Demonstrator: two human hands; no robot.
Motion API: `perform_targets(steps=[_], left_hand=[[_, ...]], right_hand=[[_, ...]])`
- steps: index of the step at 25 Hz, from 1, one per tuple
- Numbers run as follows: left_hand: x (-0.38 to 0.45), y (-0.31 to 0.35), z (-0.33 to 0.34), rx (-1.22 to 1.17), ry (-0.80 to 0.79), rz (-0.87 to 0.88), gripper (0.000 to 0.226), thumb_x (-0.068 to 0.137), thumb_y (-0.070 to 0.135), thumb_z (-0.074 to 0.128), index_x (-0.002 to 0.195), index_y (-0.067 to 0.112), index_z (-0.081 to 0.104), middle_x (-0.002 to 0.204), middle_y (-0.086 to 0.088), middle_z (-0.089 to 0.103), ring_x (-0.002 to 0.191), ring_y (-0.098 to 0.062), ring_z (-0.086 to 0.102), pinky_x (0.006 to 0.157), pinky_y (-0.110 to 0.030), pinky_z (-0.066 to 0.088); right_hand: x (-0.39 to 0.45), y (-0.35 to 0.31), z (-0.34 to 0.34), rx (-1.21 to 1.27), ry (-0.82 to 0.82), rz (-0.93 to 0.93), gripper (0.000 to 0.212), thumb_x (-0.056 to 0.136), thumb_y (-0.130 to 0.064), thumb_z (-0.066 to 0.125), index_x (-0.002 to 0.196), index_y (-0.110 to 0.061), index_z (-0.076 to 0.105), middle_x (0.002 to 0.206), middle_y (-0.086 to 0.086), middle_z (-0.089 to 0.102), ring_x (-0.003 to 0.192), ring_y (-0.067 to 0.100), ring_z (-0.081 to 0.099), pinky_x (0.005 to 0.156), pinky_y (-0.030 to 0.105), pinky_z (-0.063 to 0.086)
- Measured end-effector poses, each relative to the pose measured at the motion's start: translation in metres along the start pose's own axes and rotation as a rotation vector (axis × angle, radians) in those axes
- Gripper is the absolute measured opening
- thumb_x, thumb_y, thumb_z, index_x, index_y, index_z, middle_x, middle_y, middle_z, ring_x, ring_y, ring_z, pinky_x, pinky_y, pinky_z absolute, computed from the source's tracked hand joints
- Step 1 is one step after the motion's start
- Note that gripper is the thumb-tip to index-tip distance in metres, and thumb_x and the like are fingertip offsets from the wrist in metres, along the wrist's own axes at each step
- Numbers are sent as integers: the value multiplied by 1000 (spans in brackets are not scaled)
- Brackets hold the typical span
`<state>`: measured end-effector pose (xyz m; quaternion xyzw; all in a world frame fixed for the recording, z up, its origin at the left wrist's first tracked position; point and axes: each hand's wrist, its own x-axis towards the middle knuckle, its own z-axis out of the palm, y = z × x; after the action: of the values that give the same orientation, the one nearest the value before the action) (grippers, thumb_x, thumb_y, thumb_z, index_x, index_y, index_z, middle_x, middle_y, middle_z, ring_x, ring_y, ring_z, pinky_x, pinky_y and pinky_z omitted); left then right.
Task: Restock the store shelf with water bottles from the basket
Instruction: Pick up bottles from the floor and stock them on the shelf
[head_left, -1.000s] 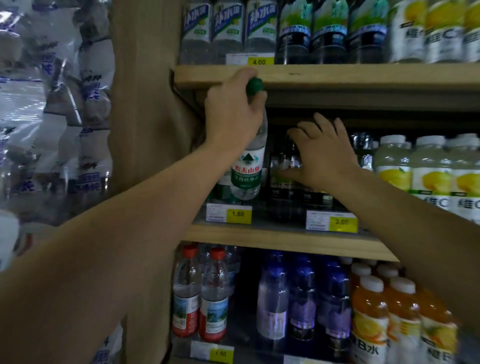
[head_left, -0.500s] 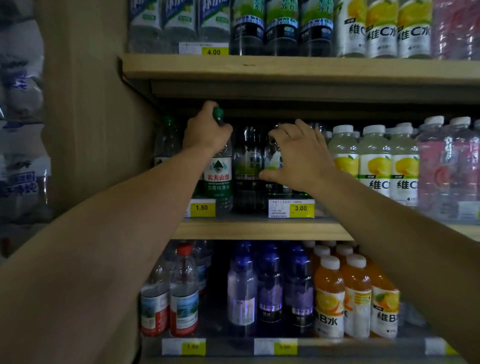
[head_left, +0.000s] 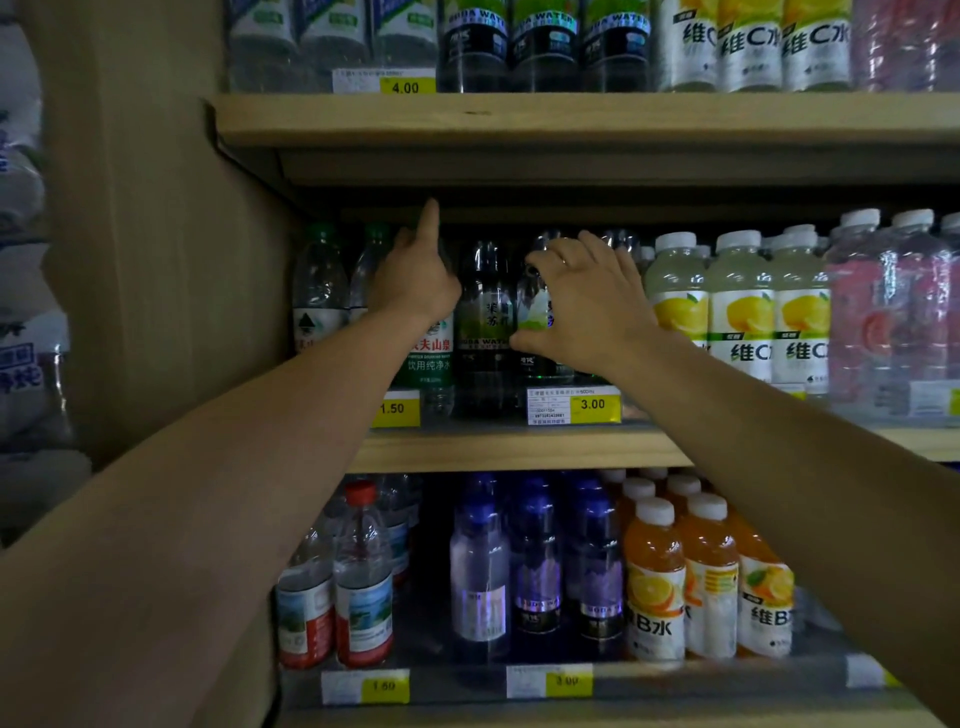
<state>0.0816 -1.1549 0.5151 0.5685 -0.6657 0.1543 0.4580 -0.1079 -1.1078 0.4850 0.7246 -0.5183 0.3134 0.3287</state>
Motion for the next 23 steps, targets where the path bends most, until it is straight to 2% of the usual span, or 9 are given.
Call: perform_targets(steps=[2, 4, 6, 8, 12, 18, 23], left_hand=[[-10, -10, -1, 119, -79, 57, 97, 87, 23, 68, 156, 38, 2, 165, -13, 5, 136, -39, 42, 106, -49, 42], [-21, -23, -2, 277, -153, 146, 103, 81, 30, 76, 155, 42, 6, 165, -9, -12, 147, -41, 18, 114, -57, 30], [-29, -37, -5, 424, -220, 230, 107, 77, 37, 80, 153, 46, 6, 162, -5, -26, 150, -40, -7, 117, -64, 16], [-31, -46, -9, 492, -264, 275, 114, 72, 41, 83, 152, 47, 3, 159, -3, -33, 149, -38, -16, 116, -66, 8], [-28, -51, -5, 576, -231, 318, 118, 67, 52, 83, 152, 47, 1, 159, -4, -32, 148, -39, -18, 116, -67, 4], [-19, -55, 10, 708, -172, 287, 120, 68, 59, 80, 154, 39, -1, 162, -7, -23, 149, -37, -18, 113, -67, -4], [-17, -51, 16, 703, -157, 221, 134, 66, 59, 80, 154, 27, -15, 163, -1, -21, 149, -35, -18, 112, -68, -7]], right_hand=[[1, 0, 0, 3, 17, -22, 93, 77, -64, 67, 151, -23, 29, 157, 4, 26, 149, 30, 10, 120, 52, 9], [3, -1, 0, 4, 37, -40, 93, 77, -64, 68, 151, -22, 29, 158, 3, 25, 149, 30, 11, 120, 51, 9], [6, -3, 1, 15, 36, -44, 93, 77, -64, 68, 151, -22, 30, 158, 3, 25, 149, 30, 10, 120, 52, 9], [11, -8, 3, 25, 24, -47, 93, 77, -64, 68, 151, -23, 30, 158, 4, 24, 149, 30, 9, 121, 53, 8], [17, -19, 11, 36, 48, -63, 91, 78, -65, 66, 150, -22, 31, 159, 4, 23, 150, 30, 8, 120, 54, 5], [25, -19, 15, 30, 82, -84, 90, 78, -65, 66, 150, -22, 32, 158, 4, 25, 150, 30, 8, 120, 55, 5], [24, -19, 21, 34, 94, -79, 90, 78, -66, 65, 149, -22, 34, 158, 4, 26, 150, 31, 7, 120, 55, 4]])
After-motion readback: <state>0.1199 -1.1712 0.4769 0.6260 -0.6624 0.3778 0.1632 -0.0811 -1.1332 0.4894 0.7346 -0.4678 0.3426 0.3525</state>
